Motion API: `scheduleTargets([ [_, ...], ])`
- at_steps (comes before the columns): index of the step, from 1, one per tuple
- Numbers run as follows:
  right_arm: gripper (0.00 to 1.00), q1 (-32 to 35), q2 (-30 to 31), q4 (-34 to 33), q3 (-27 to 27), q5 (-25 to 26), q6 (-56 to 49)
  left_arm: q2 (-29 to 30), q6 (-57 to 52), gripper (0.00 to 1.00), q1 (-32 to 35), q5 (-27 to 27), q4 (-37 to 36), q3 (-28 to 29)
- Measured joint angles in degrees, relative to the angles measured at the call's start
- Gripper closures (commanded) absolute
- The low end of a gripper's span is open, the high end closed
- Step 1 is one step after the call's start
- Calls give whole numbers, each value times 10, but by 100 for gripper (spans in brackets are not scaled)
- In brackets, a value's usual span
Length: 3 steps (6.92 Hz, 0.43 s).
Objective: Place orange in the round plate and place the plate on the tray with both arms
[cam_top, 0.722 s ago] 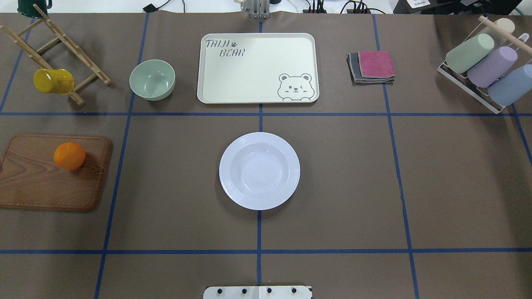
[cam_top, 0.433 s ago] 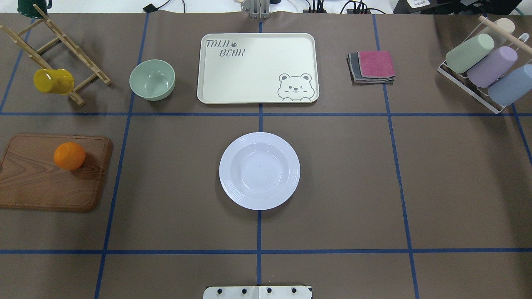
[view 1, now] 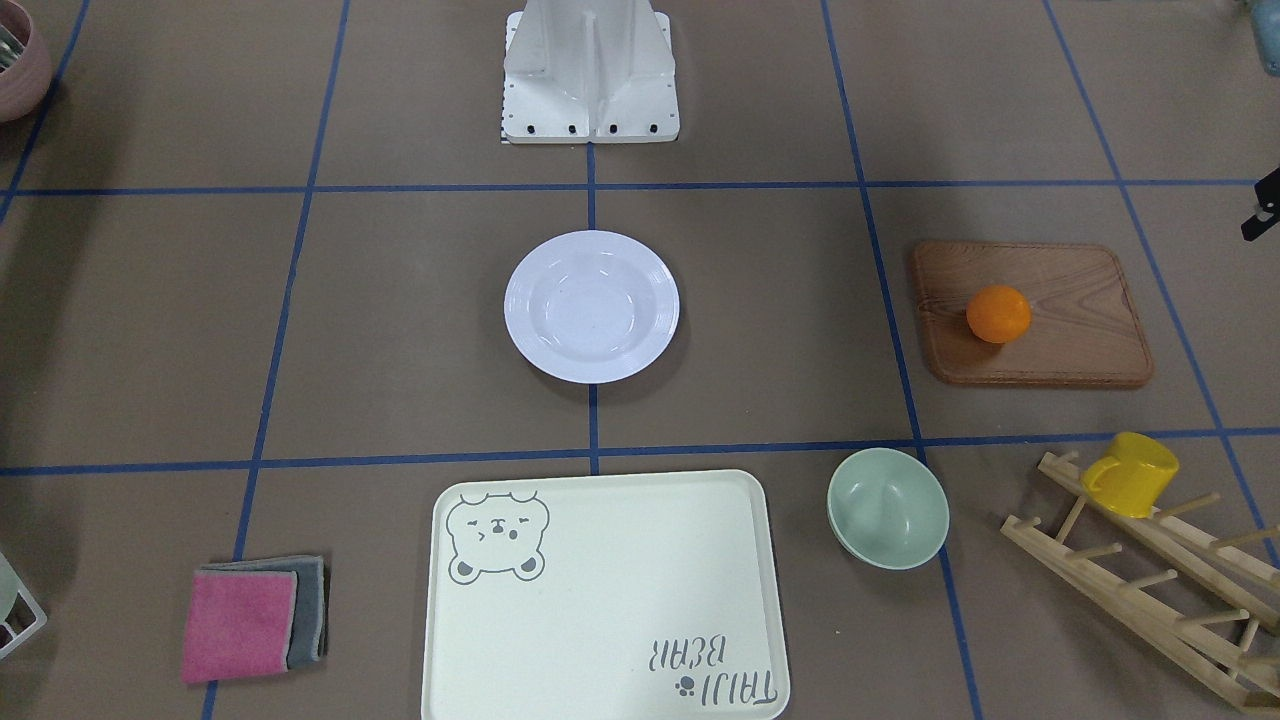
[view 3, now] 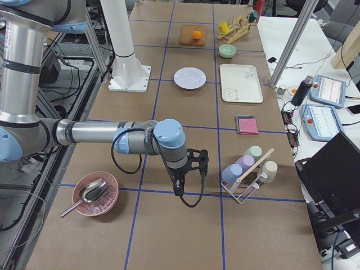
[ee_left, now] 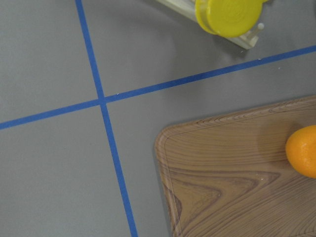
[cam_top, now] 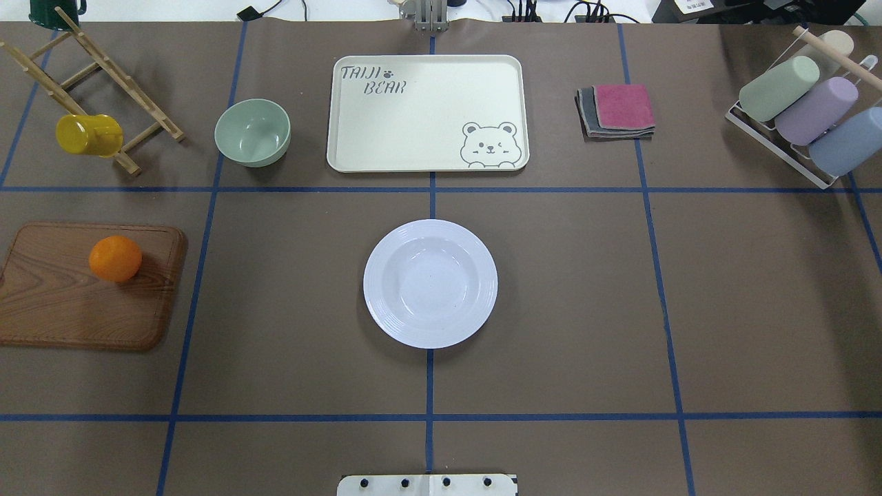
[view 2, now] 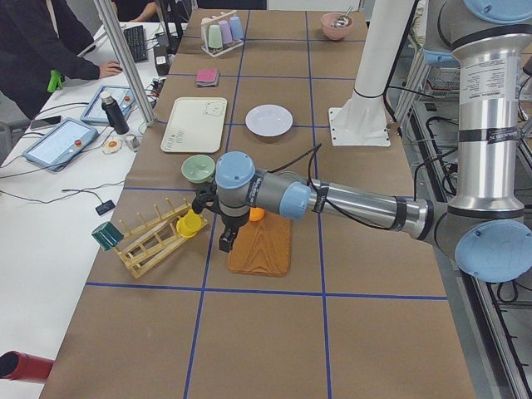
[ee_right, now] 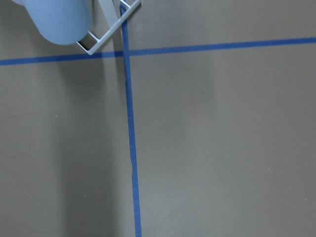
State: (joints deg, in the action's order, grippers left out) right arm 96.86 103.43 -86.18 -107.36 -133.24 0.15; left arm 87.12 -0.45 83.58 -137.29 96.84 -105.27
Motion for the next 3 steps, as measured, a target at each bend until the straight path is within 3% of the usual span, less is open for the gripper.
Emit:
scheduleTargets([
  [3,1,-1,3,126,12,-47,2,22,10,1,-11,-7,76,-4],
])
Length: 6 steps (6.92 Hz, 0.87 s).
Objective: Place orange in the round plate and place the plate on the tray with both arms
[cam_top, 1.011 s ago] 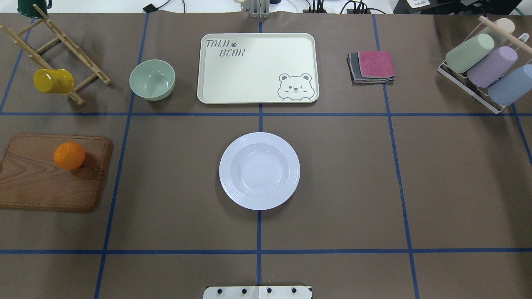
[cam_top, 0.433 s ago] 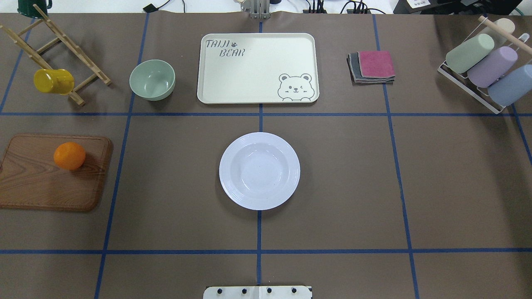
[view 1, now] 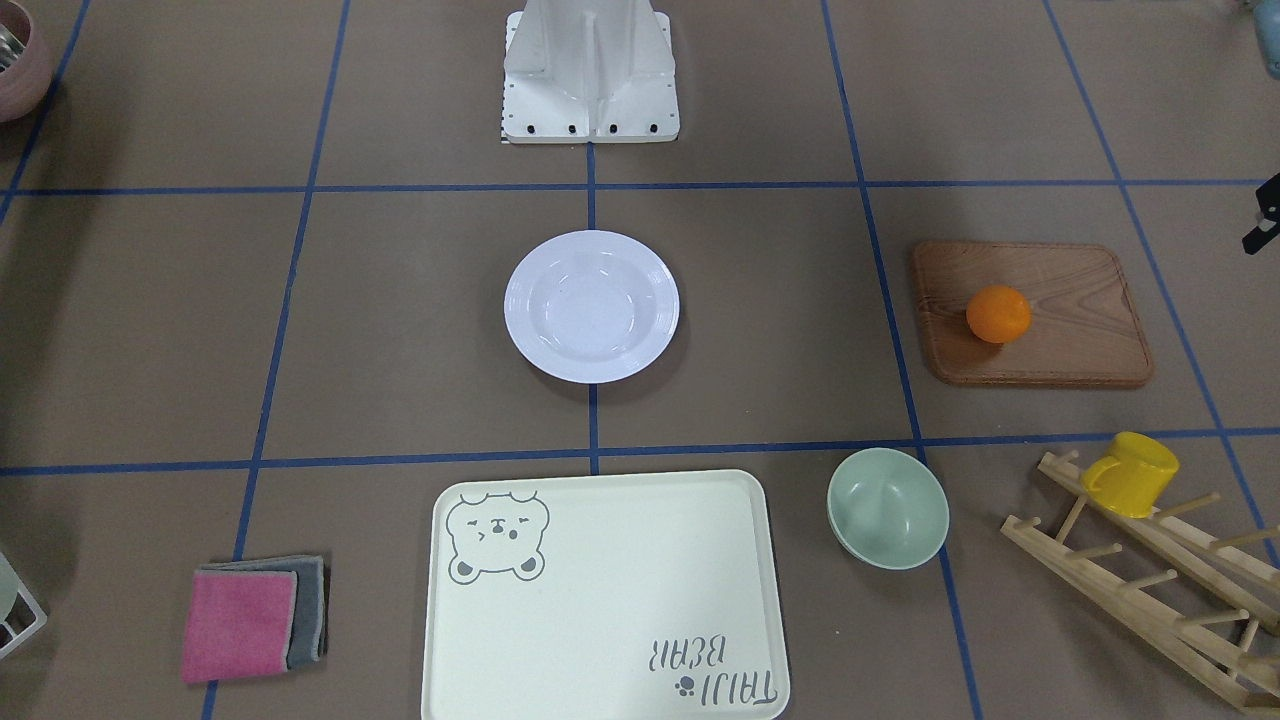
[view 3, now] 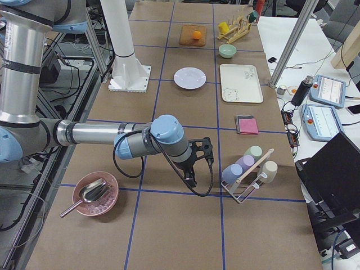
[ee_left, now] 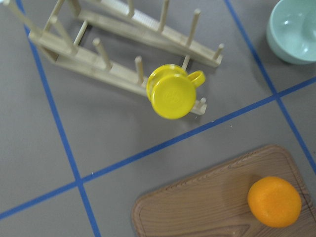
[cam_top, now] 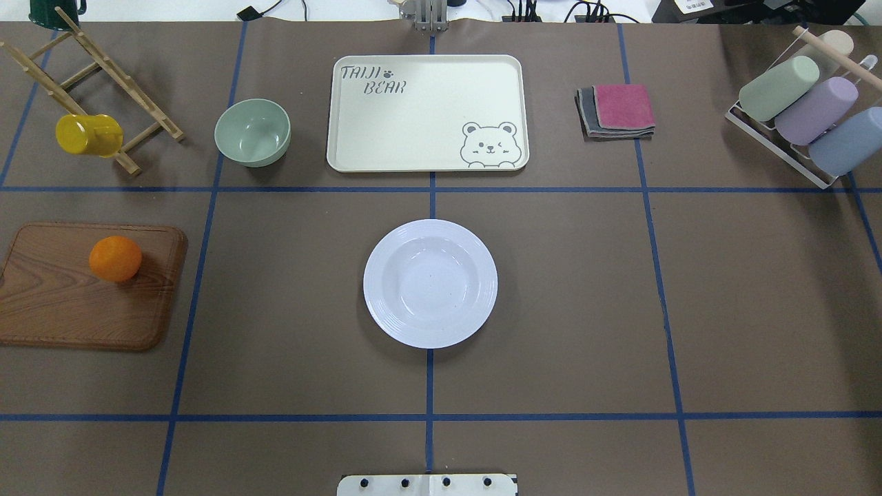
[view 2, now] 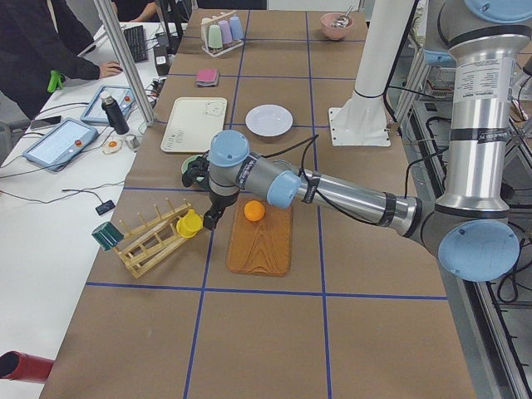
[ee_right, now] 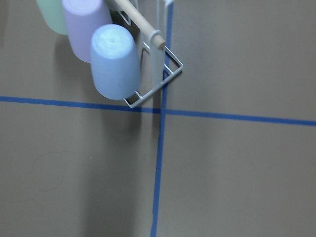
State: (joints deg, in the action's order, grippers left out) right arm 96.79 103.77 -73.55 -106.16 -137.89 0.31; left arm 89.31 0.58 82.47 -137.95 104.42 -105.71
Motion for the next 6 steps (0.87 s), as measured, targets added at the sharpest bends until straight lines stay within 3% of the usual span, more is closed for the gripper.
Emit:
scheduleTargets([
  [2,0,-24,-2,35,-9,-49,84,0,105,1,-73,19,87,7],
  [3,0,-58,-1,39,-26,-36,136,-6,189,1,-123,56,133,9],
  [6,0,-168,3,41,-63,76,252,-15,341,1,-248,161,181,12],
])
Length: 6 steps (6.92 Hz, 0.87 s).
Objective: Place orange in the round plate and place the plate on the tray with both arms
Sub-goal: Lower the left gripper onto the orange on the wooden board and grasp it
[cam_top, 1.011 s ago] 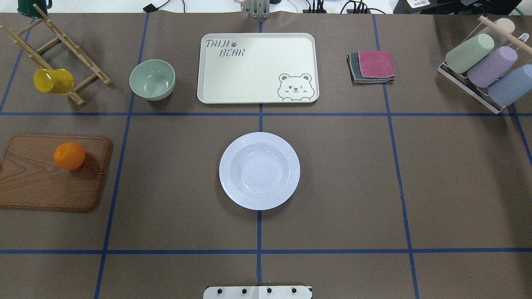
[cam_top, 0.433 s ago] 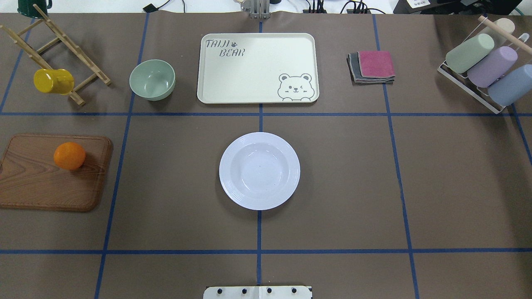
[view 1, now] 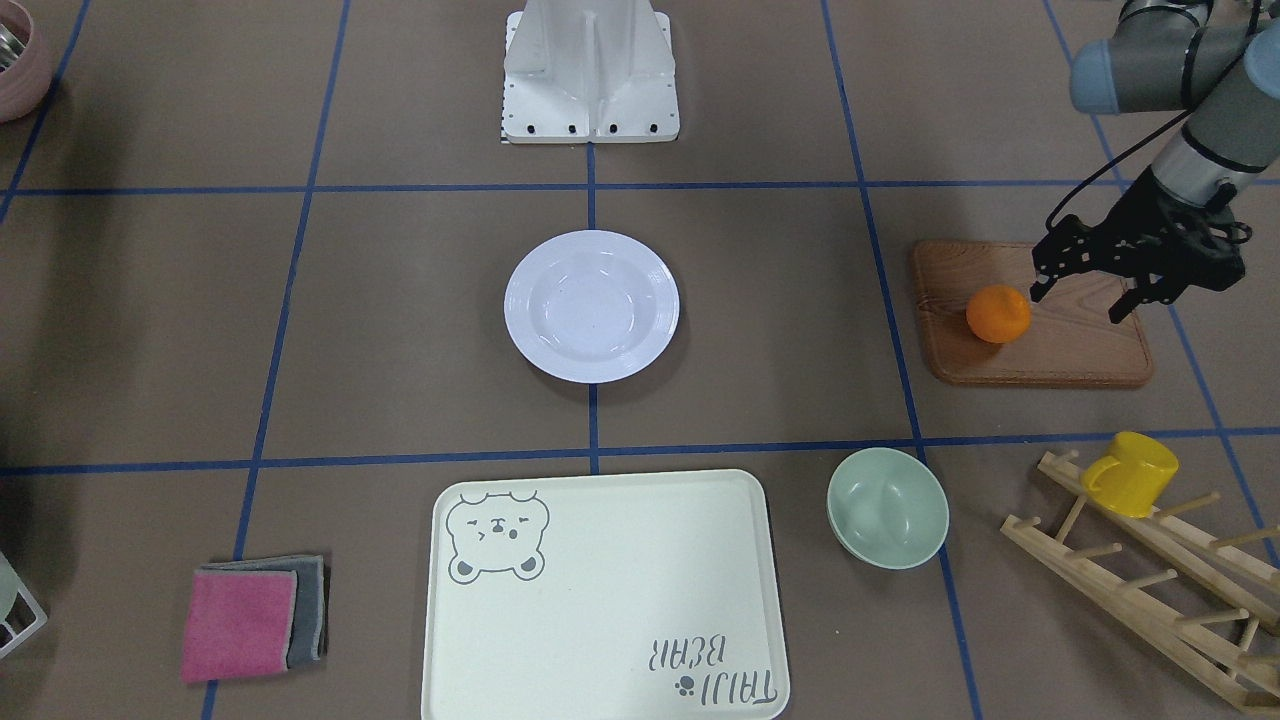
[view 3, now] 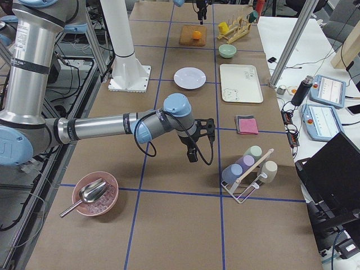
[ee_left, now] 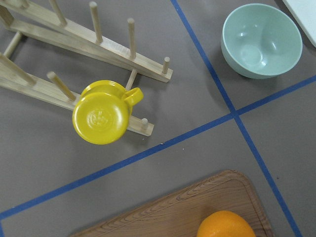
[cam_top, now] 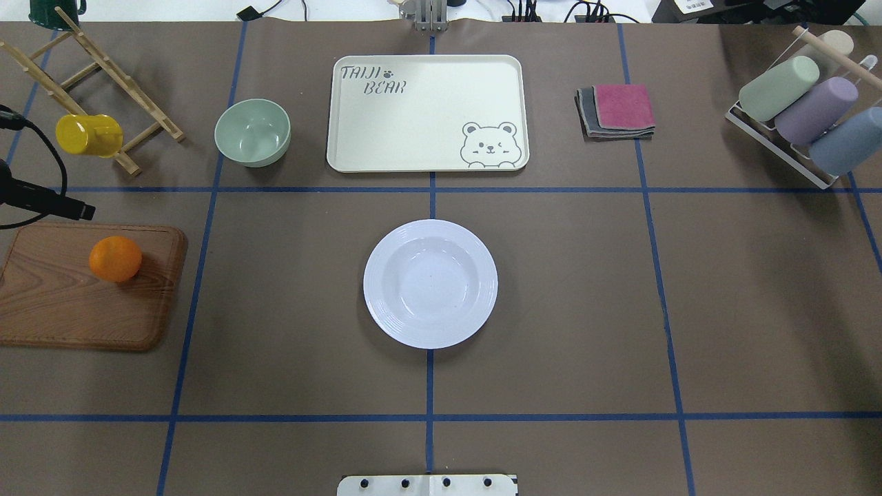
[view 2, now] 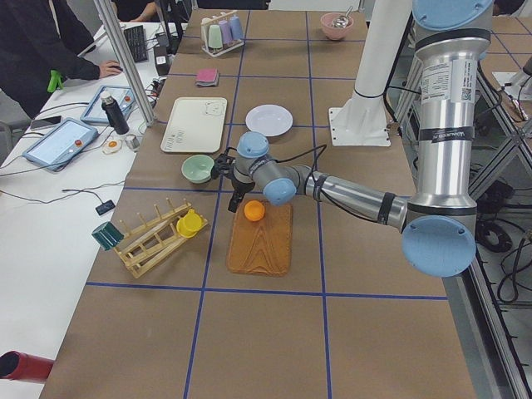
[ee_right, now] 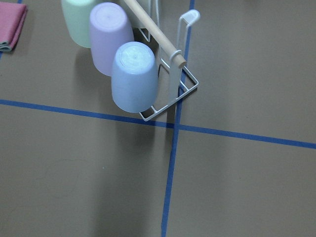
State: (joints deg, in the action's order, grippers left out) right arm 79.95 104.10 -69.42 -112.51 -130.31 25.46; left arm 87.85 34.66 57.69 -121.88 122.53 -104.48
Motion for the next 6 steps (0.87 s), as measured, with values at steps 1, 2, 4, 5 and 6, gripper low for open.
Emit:
scheduleTargets([
  [1,0,-14,0,0,-3,11,10,-1,22,1,-23,12,2,0],
  [2,0,-19,1,0,-5,14,12,-1,34,1,-41,25,3,1],
  [4,0,-21,1,0,-6,16,11,-2,41,1,-65,41,9,11],
  [5,0,-21,1,0,-6,16,11,-2,41,1,-71,43,30,31],
  [6,0,-22,1,0,-6,16,11,-1,43,1,-75,43,66,61],
])
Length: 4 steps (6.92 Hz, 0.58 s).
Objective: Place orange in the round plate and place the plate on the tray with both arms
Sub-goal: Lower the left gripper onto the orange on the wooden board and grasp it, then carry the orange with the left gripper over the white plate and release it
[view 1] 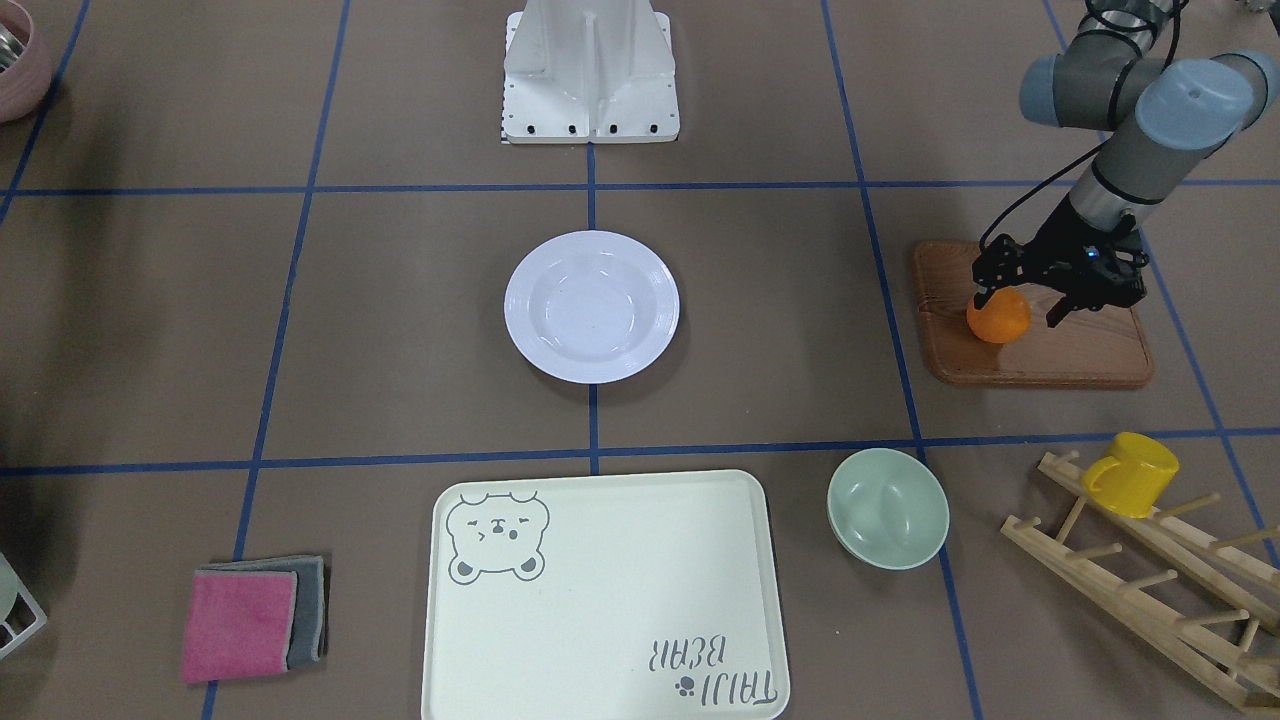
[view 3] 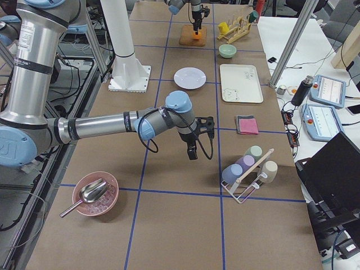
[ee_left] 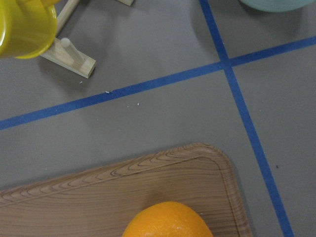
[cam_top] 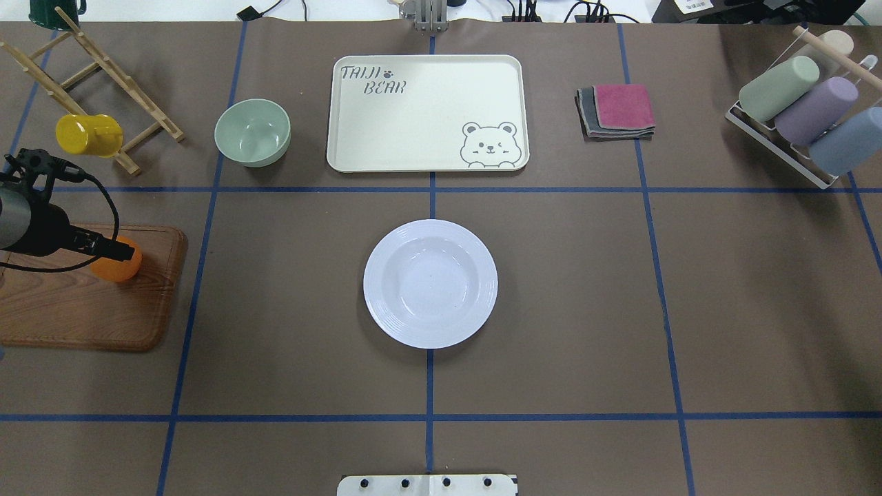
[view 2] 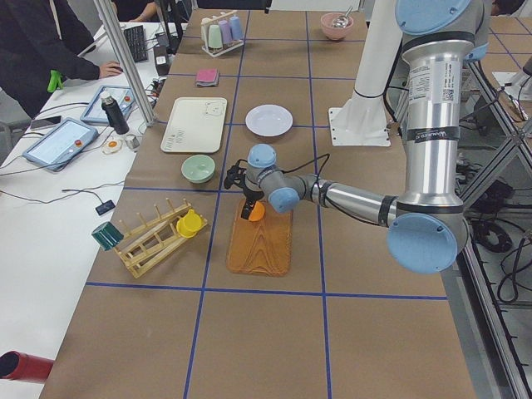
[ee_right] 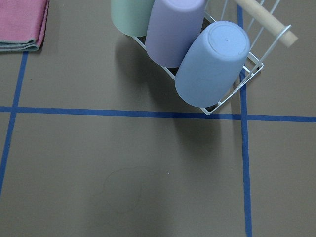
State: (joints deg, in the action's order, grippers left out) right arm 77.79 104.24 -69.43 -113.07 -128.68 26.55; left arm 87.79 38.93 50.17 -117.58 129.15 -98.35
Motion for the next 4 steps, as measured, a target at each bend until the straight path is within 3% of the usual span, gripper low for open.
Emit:
scheduleTargets([
  [1,0,0,0,0,0,0,0,2,5,2,-3,-2,30,23],
  [2,0,0,0,1,0,1,-1,4,12,46,-10,-3,43,32],
  [3,0,0,1,1,0,1,-1,3,18,99,-19,-3,50,34],
  [4,0,0,1,1,0,1,-1,2,22,100,-24,-3,58,34],
])
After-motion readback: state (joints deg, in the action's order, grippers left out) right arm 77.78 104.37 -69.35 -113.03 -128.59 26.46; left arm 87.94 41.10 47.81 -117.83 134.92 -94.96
